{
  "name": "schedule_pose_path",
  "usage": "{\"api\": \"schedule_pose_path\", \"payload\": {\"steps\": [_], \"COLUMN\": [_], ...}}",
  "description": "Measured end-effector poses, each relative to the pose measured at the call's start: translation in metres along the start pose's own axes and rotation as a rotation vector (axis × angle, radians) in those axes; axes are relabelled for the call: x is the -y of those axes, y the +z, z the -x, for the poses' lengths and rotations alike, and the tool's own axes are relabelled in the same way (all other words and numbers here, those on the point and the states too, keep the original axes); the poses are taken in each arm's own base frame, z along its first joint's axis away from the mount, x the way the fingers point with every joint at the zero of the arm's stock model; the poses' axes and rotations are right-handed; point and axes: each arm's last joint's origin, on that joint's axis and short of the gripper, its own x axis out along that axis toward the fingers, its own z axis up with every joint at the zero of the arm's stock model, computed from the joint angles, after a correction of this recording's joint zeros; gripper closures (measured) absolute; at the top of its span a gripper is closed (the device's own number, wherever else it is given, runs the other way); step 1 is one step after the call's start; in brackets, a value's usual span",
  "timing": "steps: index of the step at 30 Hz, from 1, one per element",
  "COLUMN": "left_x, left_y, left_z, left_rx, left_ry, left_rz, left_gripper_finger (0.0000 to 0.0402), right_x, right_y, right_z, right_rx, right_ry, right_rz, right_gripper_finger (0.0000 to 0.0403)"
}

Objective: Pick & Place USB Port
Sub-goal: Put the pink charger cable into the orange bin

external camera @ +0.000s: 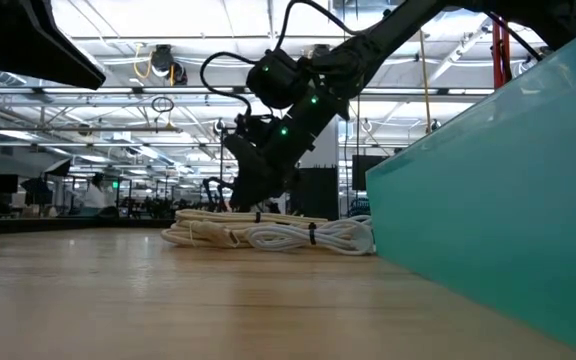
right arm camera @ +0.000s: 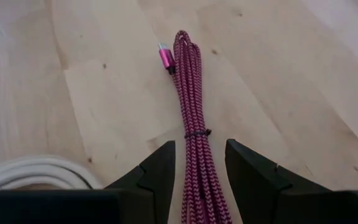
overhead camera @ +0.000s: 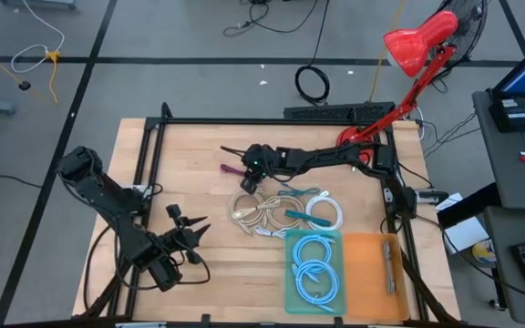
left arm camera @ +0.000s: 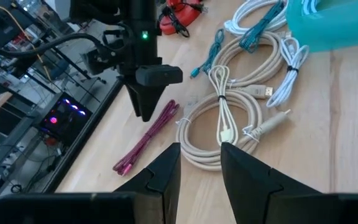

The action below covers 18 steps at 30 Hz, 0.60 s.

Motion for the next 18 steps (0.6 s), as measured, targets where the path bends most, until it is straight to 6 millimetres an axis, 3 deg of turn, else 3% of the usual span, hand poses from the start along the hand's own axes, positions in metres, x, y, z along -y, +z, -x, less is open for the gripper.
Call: {"api": "schedule_pose_path", "payload": {"steps": [4, 8, 12, 18], "left_x": [-0.004, -0.013, -0.031, -0.073], "left_y": [0.003, 0.008, 0.017, 0.033], "left_z": [-0.007, -0.019, -0.023, -0.009], "left_rx": [0.032, 0.003, -0.01, 0.041], "left_ry": [0.067, 0.115, 0.14, 0.13], "left_rz": [0.001, -0.008, 0.0, 0.077], "left_gripper_finger": [0.0284, 0.0284, 0.0284, 0.0284], "right_x": [-0.01, -0.034, -0.065, -0.117], "right_y": [0.0, 0.008, 0.007, 0.008], "right_z": [0.002, 0.021, 0.042, 0.093], "right_rx": [-0.003, 0.022, 0.026, 0.099], "right_ry": [0.104, 0.246, 0.321, 0.439], "right_rz": [-0.014, 0.004, 0.063, 0.187], "right_gripper_finger": [0.0273, 0.0273, 0.0273, 0.0273]}}
